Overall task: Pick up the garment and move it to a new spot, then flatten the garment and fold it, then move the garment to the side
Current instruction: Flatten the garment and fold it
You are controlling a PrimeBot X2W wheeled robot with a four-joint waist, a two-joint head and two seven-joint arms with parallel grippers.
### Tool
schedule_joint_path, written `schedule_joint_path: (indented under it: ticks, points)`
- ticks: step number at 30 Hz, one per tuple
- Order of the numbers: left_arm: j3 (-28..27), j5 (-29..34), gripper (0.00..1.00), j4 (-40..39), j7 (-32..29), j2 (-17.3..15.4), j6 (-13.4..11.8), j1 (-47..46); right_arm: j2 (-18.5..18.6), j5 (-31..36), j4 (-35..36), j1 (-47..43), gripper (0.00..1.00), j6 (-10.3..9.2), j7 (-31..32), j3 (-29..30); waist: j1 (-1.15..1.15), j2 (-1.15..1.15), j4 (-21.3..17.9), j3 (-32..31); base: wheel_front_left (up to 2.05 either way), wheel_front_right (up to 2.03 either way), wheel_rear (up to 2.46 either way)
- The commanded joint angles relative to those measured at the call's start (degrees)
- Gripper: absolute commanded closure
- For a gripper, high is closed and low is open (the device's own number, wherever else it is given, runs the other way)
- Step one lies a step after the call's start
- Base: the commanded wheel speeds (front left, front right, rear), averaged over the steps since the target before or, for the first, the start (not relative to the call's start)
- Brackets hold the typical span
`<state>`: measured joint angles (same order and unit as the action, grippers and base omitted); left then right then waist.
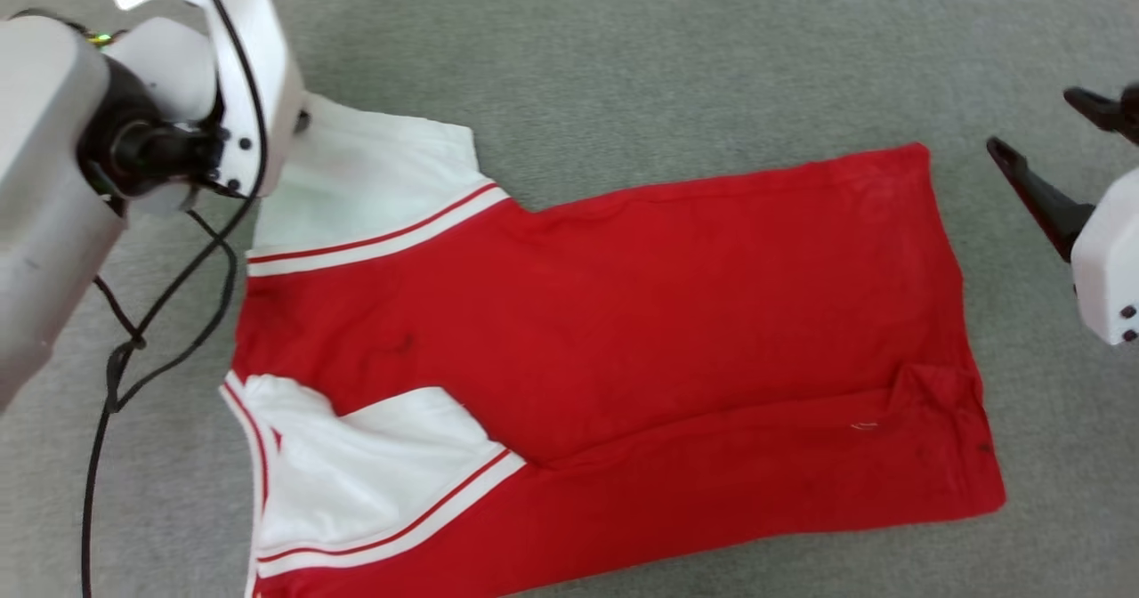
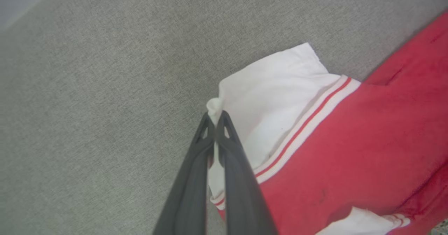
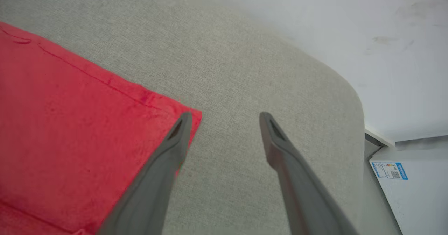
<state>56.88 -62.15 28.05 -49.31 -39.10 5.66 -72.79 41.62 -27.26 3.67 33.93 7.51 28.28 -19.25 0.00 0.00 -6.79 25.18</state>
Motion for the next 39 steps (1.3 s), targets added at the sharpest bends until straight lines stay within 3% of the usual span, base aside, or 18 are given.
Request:
schedule_joint_path:
  ticks: [1, 4, 9, 16, 24, 25, 26, 39]
  points:
    - [0.25, 0.46, 1.0, -0.62, 0.51, 0.31, 0.32, 0.98, 1.35, -2.36, -0.66, 2.08, 0.0, -0.04, 3.25, -2.26, 0.0, 0.0, 1.34, -0.75, 0.0, 0.0, 0.0]
    - [0.91, 0.97, 1.0, -2.89, 1.23, 1.02, 0.81, 0.67, 4.85, -8.82, -3.2, 8.23, 0.0, -0.04, 13.84, -9.18, 0.0, 0.0, 2.95, -0.6, 0.0, 0.0, 0.0]
    - [1.3, 1.64, 1.0, -5.56, 1.88, 1.42, 1.02, -0.52, 4.88, -13.04, -7.83, 14.32, 0.0, -0.04, 21.23, -14.51, 0.0, 0.0, 4.81, 0.52, 0.0, 0.0, 0.0]
    - [1.59, 2.25, 1.0, -8.37, 2.53, 1.93, 1.26, -1.78, 2.19, -15.72, -16.85, 18.62, 0.0, -0.04, 23.67, -17.23, 0.0, 0.0, 7.01, 2.77, 0.0, 0.0, 0.0]
    - [1.93, 2.83, 1.0, -9.47, 3.23, 1.53, 1.34, -2.32, -0.28, -18.77, -22.53, 15.78, 0.0, 0.05, 24.03, -23.36, 0.0, 0.0, 7.81, 4.22, 0.0, 0.0, 0.0]
    - [1.95, 2.85, 1.0, -9.48, 3.27, 1.43, 1.35, -2.26, -0.33, -18.85, -22.85, 15.79, 0.63, 0.05, 23.22, -23.77, 0.0, 0.0, 7.77, 4.23, 0.0, 0.0, 0.0]
    - [1.98, 2.95, 1.0, -9.41, 3.51, 1.31, 1.37, -2.16, -0.55, -19.11, -23.26, 15.88, 1.0, 0.05, 22.34, -23.9, 0.0, 0.0, 7.71, 4.13, 0.0, 0.0, 0.0]
    - [3.0, 0.91, 1.0, -12.62, 8.26, -1.73, 1.64, 5.15, 1.39, -21.79, -24.94, 14.93, 1.0, -0.03, 7.96, -25.49, 0.0, 0.0, 7.69, -6.26, 0.0, 0.0, 0.0]
